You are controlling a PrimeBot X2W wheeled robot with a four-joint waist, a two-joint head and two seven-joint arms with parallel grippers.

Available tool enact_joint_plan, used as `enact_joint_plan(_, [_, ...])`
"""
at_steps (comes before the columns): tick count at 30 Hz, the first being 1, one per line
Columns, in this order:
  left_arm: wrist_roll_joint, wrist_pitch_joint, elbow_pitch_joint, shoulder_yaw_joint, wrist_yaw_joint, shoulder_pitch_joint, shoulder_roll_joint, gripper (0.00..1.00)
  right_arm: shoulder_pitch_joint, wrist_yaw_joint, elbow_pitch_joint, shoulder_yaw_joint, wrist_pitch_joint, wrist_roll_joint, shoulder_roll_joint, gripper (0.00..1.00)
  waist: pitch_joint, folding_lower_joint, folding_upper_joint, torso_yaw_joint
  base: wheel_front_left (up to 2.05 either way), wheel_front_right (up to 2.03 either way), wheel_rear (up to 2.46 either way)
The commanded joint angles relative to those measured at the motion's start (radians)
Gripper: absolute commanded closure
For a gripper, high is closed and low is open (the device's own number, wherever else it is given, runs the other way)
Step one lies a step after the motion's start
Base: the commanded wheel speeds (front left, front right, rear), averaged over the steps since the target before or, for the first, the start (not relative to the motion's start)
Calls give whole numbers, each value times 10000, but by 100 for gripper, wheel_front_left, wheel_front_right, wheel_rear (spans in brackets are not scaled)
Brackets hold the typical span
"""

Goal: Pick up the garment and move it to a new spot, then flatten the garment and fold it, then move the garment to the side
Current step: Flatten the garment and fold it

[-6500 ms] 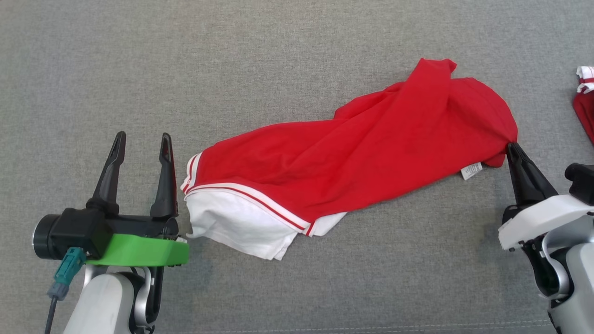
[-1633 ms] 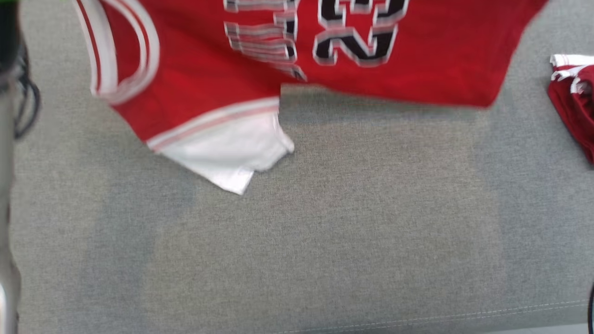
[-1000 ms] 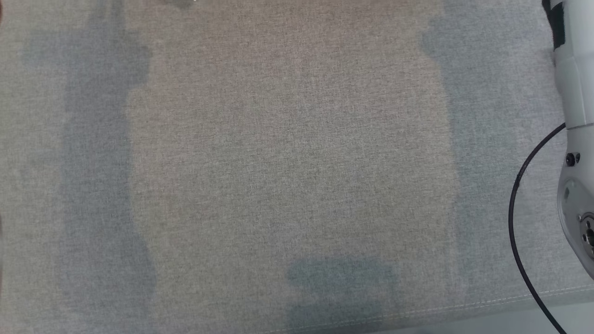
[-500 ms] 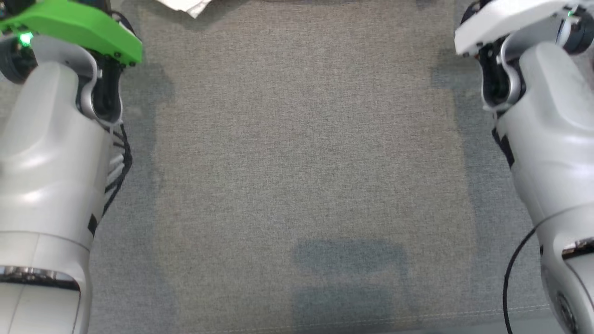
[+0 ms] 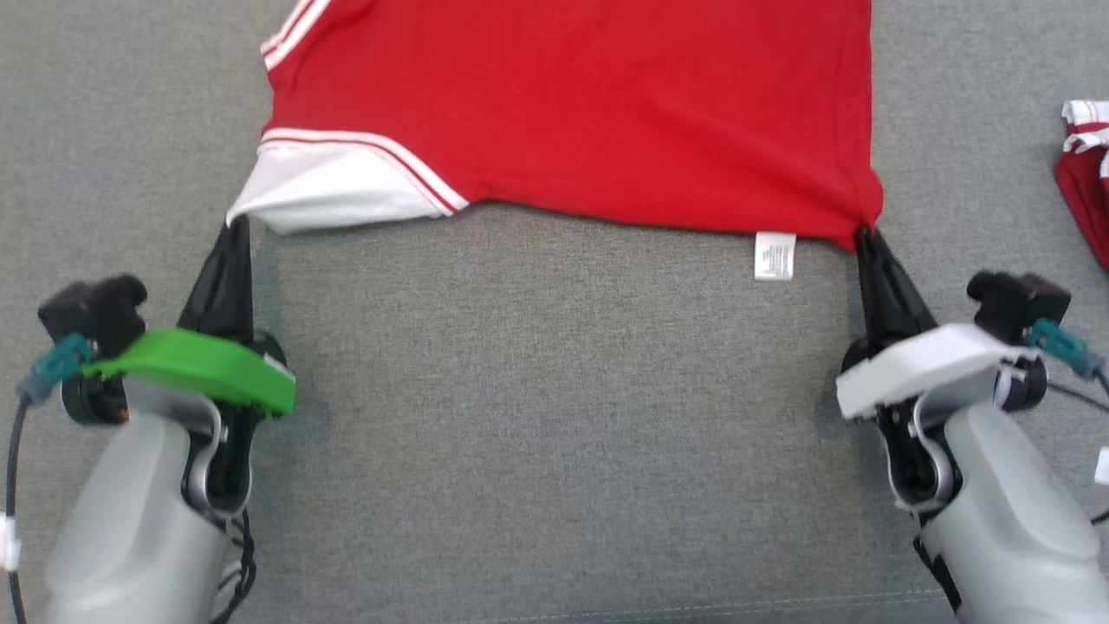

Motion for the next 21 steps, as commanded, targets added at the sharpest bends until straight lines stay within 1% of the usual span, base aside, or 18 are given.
enact_joint_plan(1, [156, -41, -537, 18, 101, 905, 225, 100, 755, -4, -334, 0, -29, 92, -63, 100, -717, 1, 0, -11, 0, 0, 0])
enact_joint_plan(3, [200, 83, -1365, -33, 320, 1822, 422, 100, 1487, -4, -827, -103, -31, 135, -193, 100, -957, 1, 0, -37, 0, 0, 0])
enact_joint_plan(6, [74, 677, -2788, -81, 909, 3272, 752, 100, 2562, -4, -1367, -259, -31, 29, -300, 100, -1355, 1, 0, -76, 0, 0, 0])
enact_joint_plan(9, [-64, 1375, -4492, -12, 1665, 4677, 1183, 100, 3434, -4, -1797, -393, 82, -19, -451, 100, -1672, 1, 0, -56, 0, 0, 0])
enact_joint_plan(12, [-62, 2081, -6184, 48, 2379, 5909, 1654, 100, 4253, -6, -2329, -666, 446, -190, -577, 100, -1932, 1, 0, 5, 0, 0, 0])
enact_joint_plan(16, [-113, 2849, -8203, 99, 3307, 7271, 2087, 100, 5302, -6, -3122, -1448, 1127, -523, -490, 100, -2181, 1, 0, 102, 0, 0, 0])
enact_joint_plan(21, [-189, 3500, -9935, 66, 4161, 8507, 2346, 100, 6544, -7, -4290, -2374, 2310, -1106, -85, 100, -2335, 1, 0, 180, 0, 0, 0])
